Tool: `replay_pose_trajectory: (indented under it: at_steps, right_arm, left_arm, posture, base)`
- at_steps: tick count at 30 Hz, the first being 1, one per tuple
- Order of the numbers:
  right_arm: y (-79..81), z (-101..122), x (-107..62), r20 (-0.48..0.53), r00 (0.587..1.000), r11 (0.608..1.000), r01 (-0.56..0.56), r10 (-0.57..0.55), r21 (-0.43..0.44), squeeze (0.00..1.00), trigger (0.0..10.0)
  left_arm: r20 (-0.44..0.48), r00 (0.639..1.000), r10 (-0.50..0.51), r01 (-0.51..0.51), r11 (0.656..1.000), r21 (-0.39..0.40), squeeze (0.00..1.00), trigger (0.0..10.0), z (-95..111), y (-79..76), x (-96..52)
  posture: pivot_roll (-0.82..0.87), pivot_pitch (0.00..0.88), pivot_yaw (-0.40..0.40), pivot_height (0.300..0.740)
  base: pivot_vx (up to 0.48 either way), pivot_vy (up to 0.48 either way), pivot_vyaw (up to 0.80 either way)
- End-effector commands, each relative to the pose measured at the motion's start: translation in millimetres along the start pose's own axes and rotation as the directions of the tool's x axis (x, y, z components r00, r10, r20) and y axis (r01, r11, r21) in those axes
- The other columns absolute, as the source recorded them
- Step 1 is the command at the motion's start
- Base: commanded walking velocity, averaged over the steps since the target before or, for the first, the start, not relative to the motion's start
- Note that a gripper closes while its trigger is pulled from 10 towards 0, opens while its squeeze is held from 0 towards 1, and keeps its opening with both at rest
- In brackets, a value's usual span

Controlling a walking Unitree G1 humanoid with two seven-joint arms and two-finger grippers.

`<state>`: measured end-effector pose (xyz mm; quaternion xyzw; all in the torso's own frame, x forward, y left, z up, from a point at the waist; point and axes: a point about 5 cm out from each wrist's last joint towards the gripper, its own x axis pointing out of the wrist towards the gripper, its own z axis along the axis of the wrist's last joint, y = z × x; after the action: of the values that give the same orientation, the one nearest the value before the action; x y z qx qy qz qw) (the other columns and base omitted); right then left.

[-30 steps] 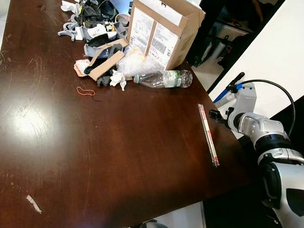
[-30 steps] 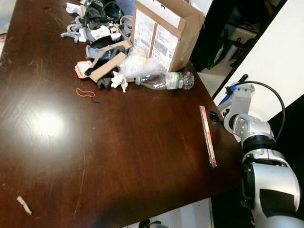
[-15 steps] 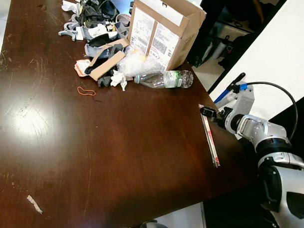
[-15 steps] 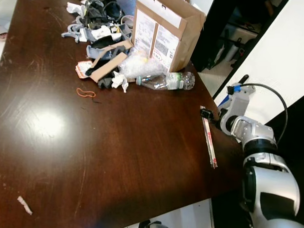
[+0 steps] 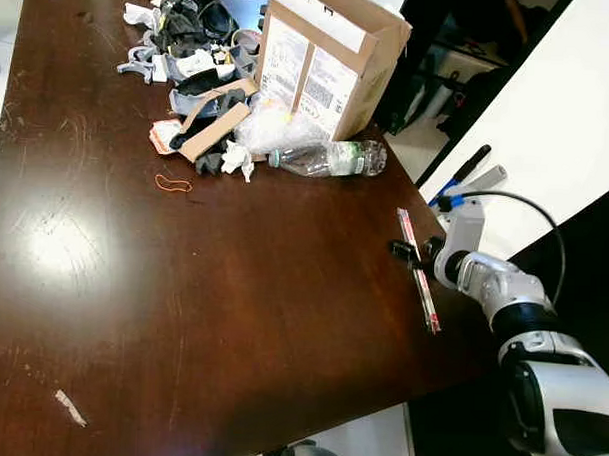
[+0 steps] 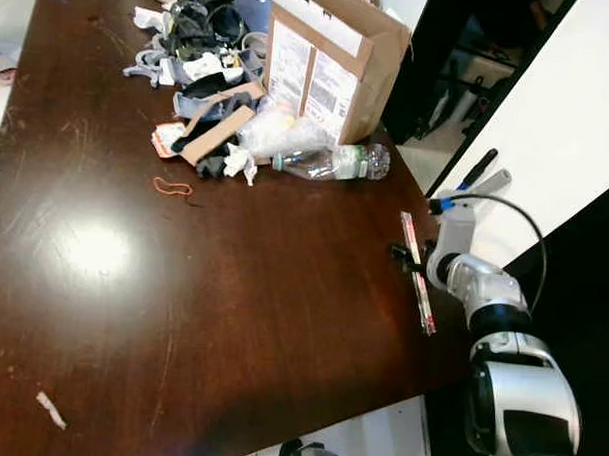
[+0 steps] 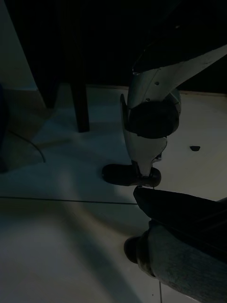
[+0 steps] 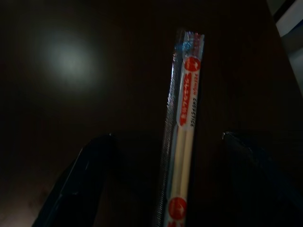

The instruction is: Picking trash to rubbish bin

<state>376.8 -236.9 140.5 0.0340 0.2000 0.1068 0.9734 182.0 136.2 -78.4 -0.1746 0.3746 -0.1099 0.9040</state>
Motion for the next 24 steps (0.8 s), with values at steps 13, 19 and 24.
replay_pose_trajectory:
  at_steps: [13,19,24]
  right_arm:
    - [-8.5,-38,-3.4,-0.133,0.986,0.986,0.081,-0.100,-0.143,0.00,8.2]
    - [-12.5,-51,-6.0,-0.227,0.963,0.980,0.105,-0.142,-0.169,0.00,0.0]
    - [-13.5,-53,-7.4,-0.271,0.951,0.981,0.102,-0.145,-0.167,0.00,0.0]
  left_arm:
    - [-0.151,0.988,0.030,-0.038,0.998,-0.053,0.00,10.0,-39,7.4,-15.6]
    - [-0.146,0.989,0.031,-0.039,0.998,-0.052,0.00,10.0,-38,8.1,-15.1]
    - [-0.145,0.989,0.032,-0.040,0.998,-0.053,0.00,10.0,-38,8.3,-15.2]
  posture:
    - [0.12,0.185,-0.158,0.740]
    - [0.13,0.183,-0.157,0.740]
    - [0.13,0.183,-0.159,0.740]
  base:
    - [0.000,0.000,0.00]
    - [0.000,0.000,0.00]
    - [0.000,0.000,0.00]
